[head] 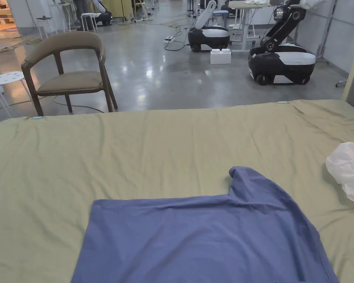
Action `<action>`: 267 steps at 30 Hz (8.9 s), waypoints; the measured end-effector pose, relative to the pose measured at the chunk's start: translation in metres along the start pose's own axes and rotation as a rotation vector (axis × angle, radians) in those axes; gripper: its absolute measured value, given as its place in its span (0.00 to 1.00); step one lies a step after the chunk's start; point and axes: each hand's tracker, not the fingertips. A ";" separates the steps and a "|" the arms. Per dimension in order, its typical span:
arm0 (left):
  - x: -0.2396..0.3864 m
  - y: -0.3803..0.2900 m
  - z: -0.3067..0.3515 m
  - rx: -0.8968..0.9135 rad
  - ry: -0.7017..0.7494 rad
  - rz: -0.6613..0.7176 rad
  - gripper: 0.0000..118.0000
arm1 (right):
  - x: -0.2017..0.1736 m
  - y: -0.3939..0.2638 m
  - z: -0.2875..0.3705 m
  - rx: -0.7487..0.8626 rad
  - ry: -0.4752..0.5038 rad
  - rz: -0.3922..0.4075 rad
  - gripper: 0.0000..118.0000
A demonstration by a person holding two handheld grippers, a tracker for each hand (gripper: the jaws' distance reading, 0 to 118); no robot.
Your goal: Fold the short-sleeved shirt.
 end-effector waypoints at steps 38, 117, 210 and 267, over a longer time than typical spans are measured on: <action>0.010 0.033 0.026 -0.012 -0.051 0.027 0.38 | -0.089 0.041 0.057 0.264 0.198 0.034 0.00; -0.006 0.123 -0.120 0.081 -0.134 0.033 0.70 | -0.034 0.126 -0.136 0.011 0.129 -0.057 0.56; -0.016 0.004 -0.059 -0.297 -0.050 0.112 0.00 | -0.006 0.004 -0.060 -0.119 -0.089 -0.063 0.04; 0.031 0.142 -0.207 -0.196 -0.190 -0.017 0.44 | -0.080 0.023 0.015 0.121 0.142 0.048 0.00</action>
